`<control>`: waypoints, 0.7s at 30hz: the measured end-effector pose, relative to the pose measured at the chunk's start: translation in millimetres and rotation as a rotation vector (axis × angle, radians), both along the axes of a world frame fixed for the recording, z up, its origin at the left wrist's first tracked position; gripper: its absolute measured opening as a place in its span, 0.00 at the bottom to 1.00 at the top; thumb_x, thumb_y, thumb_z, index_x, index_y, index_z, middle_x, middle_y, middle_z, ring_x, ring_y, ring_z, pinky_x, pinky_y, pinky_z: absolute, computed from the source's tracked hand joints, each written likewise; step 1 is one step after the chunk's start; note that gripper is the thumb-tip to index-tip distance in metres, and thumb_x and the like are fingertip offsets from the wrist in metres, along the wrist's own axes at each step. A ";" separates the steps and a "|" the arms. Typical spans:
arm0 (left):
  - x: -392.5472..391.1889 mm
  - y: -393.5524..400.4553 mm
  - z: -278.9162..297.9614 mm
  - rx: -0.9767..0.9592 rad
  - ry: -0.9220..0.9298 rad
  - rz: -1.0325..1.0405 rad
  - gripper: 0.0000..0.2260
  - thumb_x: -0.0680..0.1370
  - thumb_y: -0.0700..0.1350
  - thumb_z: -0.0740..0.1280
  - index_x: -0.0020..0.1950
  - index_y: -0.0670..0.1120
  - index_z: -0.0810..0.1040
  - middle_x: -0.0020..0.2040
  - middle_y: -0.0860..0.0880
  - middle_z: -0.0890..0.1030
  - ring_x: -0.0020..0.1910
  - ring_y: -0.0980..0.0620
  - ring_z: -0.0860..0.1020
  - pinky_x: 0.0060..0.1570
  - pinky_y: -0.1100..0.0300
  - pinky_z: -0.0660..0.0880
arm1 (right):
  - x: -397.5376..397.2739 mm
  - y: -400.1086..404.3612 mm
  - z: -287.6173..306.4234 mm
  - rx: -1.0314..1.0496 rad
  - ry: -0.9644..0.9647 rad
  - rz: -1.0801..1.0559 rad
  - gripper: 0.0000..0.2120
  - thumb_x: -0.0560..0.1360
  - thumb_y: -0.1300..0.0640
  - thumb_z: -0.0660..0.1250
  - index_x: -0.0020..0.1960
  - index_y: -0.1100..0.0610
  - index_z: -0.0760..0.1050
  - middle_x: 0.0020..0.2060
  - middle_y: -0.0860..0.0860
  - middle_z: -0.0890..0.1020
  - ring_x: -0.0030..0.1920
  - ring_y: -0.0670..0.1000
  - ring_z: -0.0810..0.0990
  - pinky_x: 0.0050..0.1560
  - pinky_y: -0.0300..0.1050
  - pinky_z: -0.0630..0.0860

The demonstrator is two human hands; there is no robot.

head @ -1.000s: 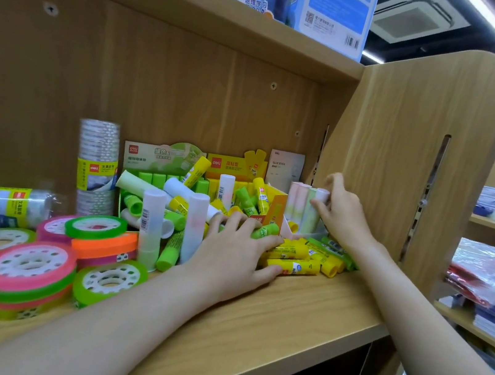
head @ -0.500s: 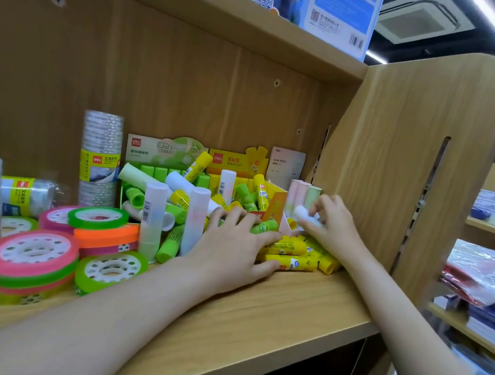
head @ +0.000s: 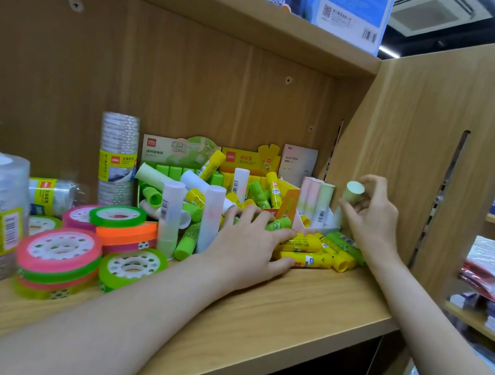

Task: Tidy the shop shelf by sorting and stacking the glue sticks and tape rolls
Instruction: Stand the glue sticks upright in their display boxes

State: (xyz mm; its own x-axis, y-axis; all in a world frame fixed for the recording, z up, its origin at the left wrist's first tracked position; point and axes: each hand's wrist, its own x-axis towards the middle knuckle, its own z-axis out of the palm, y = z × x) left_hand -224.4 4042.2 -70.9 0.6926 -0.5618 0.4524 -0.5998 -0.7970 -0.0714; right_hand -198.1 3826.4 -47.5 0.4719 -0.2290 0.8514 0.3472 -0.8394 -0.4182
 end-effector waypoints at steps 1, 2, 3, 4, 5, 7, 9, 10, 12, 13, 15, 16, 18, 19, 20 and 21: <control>0.1 0.0 -0.1 0.001 0.000 0.000 0.23 0.78 0.62 0.54 0.72 0.61 0.60 0.71 0.48 0.63 0.70 0.47 0.56 0.68 0.48 0.50 | 0.4 0.9 0.1 -0.004 0.012 0.006 0.19 0.70 0.65 0.71 0.56 0.63 0.68 0.36 0.54 0.76 0.33 0.53 0.73 0.39 0.43 0.71; 0.2 0.0 -0.1 0.002 -0.001 0.000 0.23 0.78 0.62 0.54 0.73 0.61 0.60 0.71 0.48 0.63 0.70 0.46 0.56 0.68 0.48 0.50 | 1.9 0.9 0.0 -0.018 0.029 0.007 0.18 0.70 0.65 0.71 0.56 0.63 0.67 0.36 0.54 0.76 0.32 0.53 0.73 0.39 0.45 0.72; 0.3 0.1 0.0 0.003 -0.004 -0.001 0.23 0.78 0.63 0.54 0.73 0.61 0.60 0.71 0.48 0.63 0.70 0.47 0.56 0.68 0.49 0.50 | 4.1 0.5 0.0 -0.037 0.050 0.001 0.17 0.70 0.65 0.71 0.55 0.63 0.66 0.36 0.54 0.75 0.32 0.53 0.73 0.39 0.46 0.72; 0.6 0.1 -0.3 0.005 -0.006 0.001 0.23 0.78 0.63 0.54 0.73 0.61 0.60 0.71 0.49 0.63 0.70 0.47 0.56 0.68 0.49 0.50 | 7.1 -0.4 -0.2 -0.054 0.076 -0.007 0.16 0.71 0.65 0.71 0.53 0.62 0.66 0.35 0.54 0.75 0.32 0.53 0.73 0.39 0.45 0.72; 0.4 0.2 -0.2 0.008 -0.008 0.002 0.23 0.78 0.63 0.54 0.73 0.61 0.60 0.71 0.49 0.63 0.70 0.47 0.56 0.68 0.49 0.50 | 9.5 -1.2 -0.4 -0.067 0.100 -0.011 0.15 0.71 0.64 0.71 0.52 0.61 0.66 0.34 0.54 0.76 0.32 0.53 0.74 0.39 0.46 0.72; 0.9 0.4 -0.9 0.015 -0.008 0.005 0.23 0.78 0.63 0.53 0.72 0.61 0.60 0.72 0.49 0.63 0.70 0.47 0.56 0.68 0.49 0.50 | 14.2 -3.2 -0.6 -0.113 0.121 -0.025 0.12 0.72 0.62 0.70 0.50 0.60 0.68 0.35 0.57 0.78 0.35 0.56 0.77 0.40 0.48 0.74; 2.2 0.3 -1.8 0.020 -0.013 0.007 0.24 0.77 0.65 0.51 0.72 0.61 0.60 0.71 0.50 0.63 0.70 0.47 0.56 0.68 0.49 0.50 | 17.7 -3.8 0.5 -0.223 0.124 -0.107 0.07 0.74 0.62 0.67 0.50 0.62 0.72 0.42 0.59 0.79 0.43 0.60 0.77 0.42 0.51 0.74; 2.7 0.2 -2.0 0.022 -0.015 0.008 0.25 0.76 0.66 0.50 0.72 0.61 0.60 0.71 0.50 0.63 0.70 0.48 0.56 0.68 0.49 0.50 | 18.8 -2.4 1.7 -0.300 0.110 -0.181 0.06 0.74 0.62 0.67 0.49 0.63 0.74 0.46 0.59 0.79 0.47 0.61 0.76 0.41 0.51 0.74; 3.5 0.2 -2.5 0.022 -0.007 0.009 0.26 0.75 0.66 0.48 0.72 0.62 0.60 0.71 0.50 0.63 0.70 0.48 0.56 0.68 0.50 0.50 | 20.4 0.4 4.0 -0.481 0.055 -0.296 0.05 0.70 0.66 0.70 0.44 0.64 0.76 0.48 0.59 0.79 0.46 0.62 0.76 0.34 0.50 0.73; 3.8 0.3 -2.6 0.022 -0.003 0.008 0.27 0.74 0.67 0.48 0.72 0.62 0.60 0.71 0.51 0.63 0.70 0.48 0.56 0.68 0.50 0.50 | 21.1 1.1 5.0 -0.542 0.052 -0.332 0.07 0.66 0.67 0.73 0.41 0.65 0.76 0.45 0.60 0.80 0.43 0.62 0.76 0.31 0.49 0.73; 3.6 0.6 -2.3 0.023 -0.007 0.009 0.30 0.71 0.66 0.45 0.72 0.62 0.60 0.71 0.51 0.63 0.69 0.48 0.56 0.68 0.50 0.50 | 22.3 0.1 6.6 -0.595 0.108 -0.375 0.10 0.62 0.67 0.75 0.38 0.65 0.75 0.38 0.61 0.80 0.40 0.63 0.76 0.32 0.51 0.74; 4.1 0.5 -2.6 0.024 -0.007 0.011 0.31 0.70 0.66 0.44 0.72 0.62 0.60 0.71 0.51 0.63 0.69 0.48 0.56 0.68 0.50 0.50 | 21.8 -0.4 7.4 -0.601 0.140 -0.387 0.12 0.60 0.66 0.77 0.38 0.66 0.75 0.37 0.61 0.79 0.41 0.63 0.76 0.34 0.51 0.74; 4.3 0.1 -2.5 0.020 -0.010 0.010 0.32 0.69 0.66 0.44 0.72 0.62 0.60 0.71 0.51 0.63 0.69 0.48 0.57 0.68 0.50 0.50 | 21.0 -1.6 8.3 -0.609 0.188 -0.418 0.14 0.60 0.64 0.78 0.39 0.66 0.75 0.37 0.61 0.79 0.43 0.64 0.76 0.36 0.52 0.74; 4.4 0.1 -2.4 0.018 -0.011 0.008 0.32 0.69 0.66 0.43 0.72 0.62 0.60 0.71 0.51 0.64 0.69 0.48 0.57 0.68 0.50 0.50 | 20.1 -0.8 9.4 -0.608 0.215 -0.426 0.14 0.61 0.65 0.77 0.40 0.67 0.75 0.38 0.62 0.79 0.45 0.64 0.75 0.37 0.52 0.73; 4.6 0.4 -3.0 0.018 -0.011 0.005 0.32 0.69 0.67 0.42 0.72 0.62 0.60 0.71 0.51 0.64 0.69 0.48 0.57 0.68 0.50 0.50 | 19.5 0.2 10.4 -0.609 0.236 -0.429 0.13 0.61 0.66 0.76 0.41 0.68 0.75 0.38 0.63 0.79 0.45 0.64 0.75 0.37 0.53 0.73; 5.0 0.8 -3.4 0.016 -0.015 0.003 0.34 0.68 0.68 0.40 0.72 0.62 0.60 0.71 0.51 0.64 0.69 0.48 0.57 0.68 0.50 0.50 | 20.3 0.8 11.1 -0.623 0.236 -0.431 0.14 0.60 0.66 0.77 0.40 0.68 0.75 0.38 0.63 0.79 0.44 0.64 0.75 0.37 0.53 0.73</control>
